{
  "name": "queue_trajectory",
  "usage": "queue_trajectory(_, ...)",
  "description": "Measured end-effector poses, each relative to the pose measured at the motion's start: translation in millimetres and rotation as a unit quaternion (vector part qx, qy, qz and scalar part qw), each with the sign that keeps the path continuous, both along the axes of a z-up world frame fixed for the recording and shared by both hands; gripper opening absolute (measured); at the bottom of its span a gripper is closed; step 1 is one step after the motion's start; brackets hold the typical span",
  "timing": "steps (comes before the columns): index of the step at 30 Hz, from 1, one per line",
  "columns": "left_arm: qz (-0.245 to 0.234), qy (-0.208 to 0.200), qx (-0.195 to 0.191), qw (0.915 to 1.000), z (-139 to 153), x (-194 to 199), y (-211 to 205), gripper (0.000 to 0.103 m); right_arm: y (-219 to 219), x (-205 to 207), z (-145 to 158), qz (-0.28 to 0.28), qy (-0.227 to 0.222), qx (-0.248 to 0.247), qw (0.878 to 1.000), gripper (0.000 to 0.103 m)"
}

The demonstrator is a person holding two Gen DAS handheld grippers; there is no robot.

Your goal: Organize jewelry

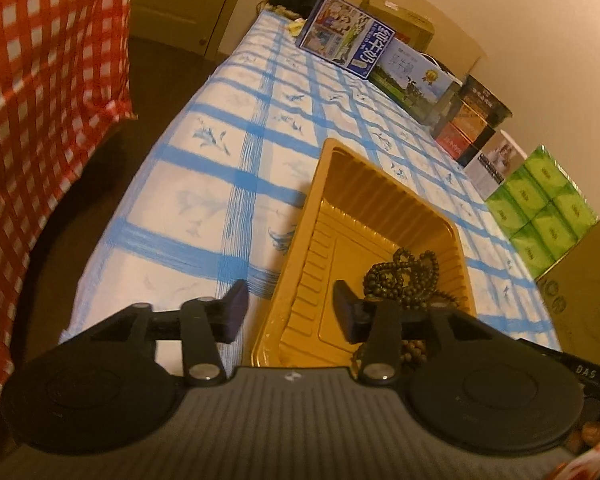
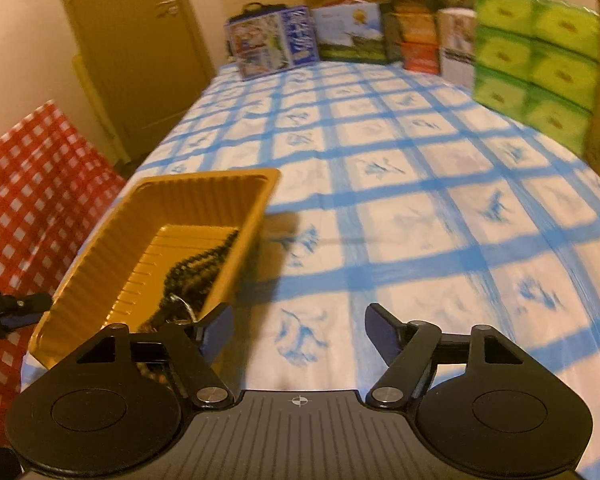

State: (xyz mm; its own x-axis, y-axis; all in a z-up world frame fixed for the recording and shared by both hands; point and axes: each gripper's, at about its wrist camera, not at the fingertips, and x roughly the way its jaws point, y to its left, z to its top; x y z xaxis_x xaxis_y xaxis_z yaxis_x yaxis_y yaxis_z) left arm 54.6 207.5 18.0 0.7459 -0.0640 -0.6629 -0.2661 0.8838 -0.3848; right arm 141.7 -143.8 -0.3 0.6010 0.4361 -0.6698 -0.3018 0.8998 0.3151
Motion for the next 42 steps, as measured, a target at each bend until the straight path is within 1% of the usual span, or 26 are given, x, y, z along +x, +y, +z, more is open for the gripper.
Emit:
queue_trajectory(1, -0.002, 0.0, 0.01, 1.0, 3, 0, -3, 0.055, -3, -3, 0, -0.005, 0.004, -0.001, 1.0, 0.074)
queue_trajectory(2, -0.002, -0.002, 0.021, 0.9998, 6, -2, -7, 0.067, -5, -5, -1, -0.01, 0.008, -0.002, 1.0, 0.074)
queue_trajectory(3, -0.004, -0.005, 0.034, 0.9994, 9, -3, -11, 0.075, -8, -8, -1, -0.015, 0.011, -0.002, 1.0, 0.074)
queue_trajectory(4, -0.008, -0.008, 0.046, 0.9989, 12, -5, -16, 0.078, -11, -11, 0, -0.021, 0.015, -0.001, 1.0, 0.074)
queue_trajectory(6, -0.015, -0.008, 0.071, 0.9973, 17, -7, -26, 0.093, -17, -16, 0, -0.029, 0.021, 0.004, 0.999, 0.074)
queue_trajectory(9, -0.022, -0.007, 0.1, 0.9948, 24, -11, -39, 0.101, -25, -24, 2, -0.046, 0.029, 0.008, 0.999, 0.075)
queue_trajectory(12, -0.028, -0.005, 0.123, 0.992, 29, -17, -52, 0.102, -29, -32, 7, -0.052, 0.029, 0.008, 0.998, 0.075)
queue_trajectory(16, -0.027, -0.01, 0.135, 0.9903, 32, -29, -69, 0.102, -31, -45, 13, -0.05, 0.022, 0.001, 0.999, 0.075)
queue_trajectory(20, -0.042, 0.003, 0.151, 0.9876, 30, -38, -87, 0.102, -32, -57, 18, -0.041, 0.015, -0.006, 0.999, 0.075)
queue_trajectory(24, -0.051, 0.014, 0.15, 0.9872, 28, -46, -102, 0.102, -33, -67, 22, -0.035, 0.012, -0.008, 0.999, 0.075)
queue_trajectory(30, -0.064, 0.038, 0.167, 0.9832, 26, -51, -122, 0.102, -32, -82, 27, -0.028, 0.012, -0.02, 0.999, 0.075)
queue_trajectory(32, -0.065, 0.048, 0.167, 0.9826, 24, -51, -126, 0.101, -31, -87, 28, -0.022, 0.012, -0.028, 0.999, 0.075)
queue_trajectory(36, -0.064, 0.067, 0.149, 0.9844, 19, -54, -131, 0.1, -26, -96, 30, -0.008, 0.009, -0.047, 0.999, 0.075)
queue_trajectory(42, -0.055, 0.087, 0.148, 0.9836, 10, -60, -141, 0.1, -22, -105, 29, 0.001, 0.015, -0.053, 0.998, 0.075)
